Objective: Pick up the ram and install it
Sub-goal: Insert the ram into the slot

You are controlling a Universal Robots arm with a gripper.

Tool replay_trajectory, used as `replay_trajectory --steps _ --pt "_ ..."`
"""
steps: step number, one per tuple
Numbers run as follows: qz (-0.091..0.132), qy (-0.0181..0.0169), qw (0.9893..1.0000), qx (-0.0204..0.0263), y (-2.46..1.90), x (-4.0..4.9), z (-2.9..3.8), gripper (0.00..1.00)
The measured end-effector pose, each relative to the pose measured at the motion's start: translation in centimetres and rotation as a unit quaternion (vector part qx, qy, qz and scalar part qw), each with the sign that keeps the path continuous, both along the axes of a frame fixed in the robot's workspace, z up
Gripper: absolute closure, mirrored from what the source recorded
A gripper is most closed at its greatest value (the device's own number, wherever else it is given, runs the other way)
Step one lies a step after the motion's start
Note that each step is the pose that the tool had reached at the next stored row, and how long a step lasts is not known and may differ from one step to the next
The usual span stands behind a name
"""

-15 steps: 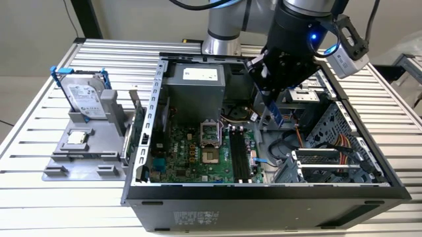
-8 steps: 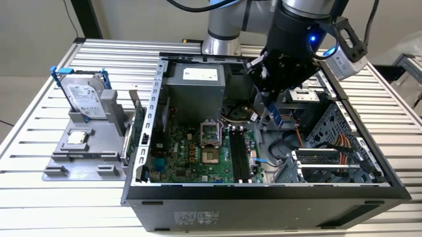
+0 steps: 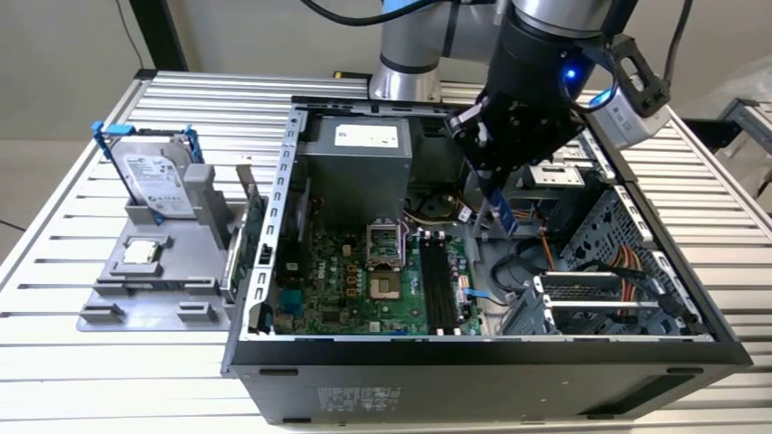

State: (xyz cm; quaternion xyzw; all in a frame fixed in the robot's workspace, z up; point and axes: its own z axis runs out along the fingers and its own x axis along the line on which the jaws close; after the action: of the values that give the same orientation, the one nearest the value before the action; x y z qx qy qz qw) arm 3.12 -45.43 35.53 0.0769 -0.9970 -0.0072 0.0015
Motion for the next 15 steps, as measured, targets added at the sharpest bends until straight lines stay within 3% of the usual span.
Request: replay_trajectory --steps 15 --pt "0.0 0.0 1.0 -0.0005 0.0 0.01 -0.49 1.0"
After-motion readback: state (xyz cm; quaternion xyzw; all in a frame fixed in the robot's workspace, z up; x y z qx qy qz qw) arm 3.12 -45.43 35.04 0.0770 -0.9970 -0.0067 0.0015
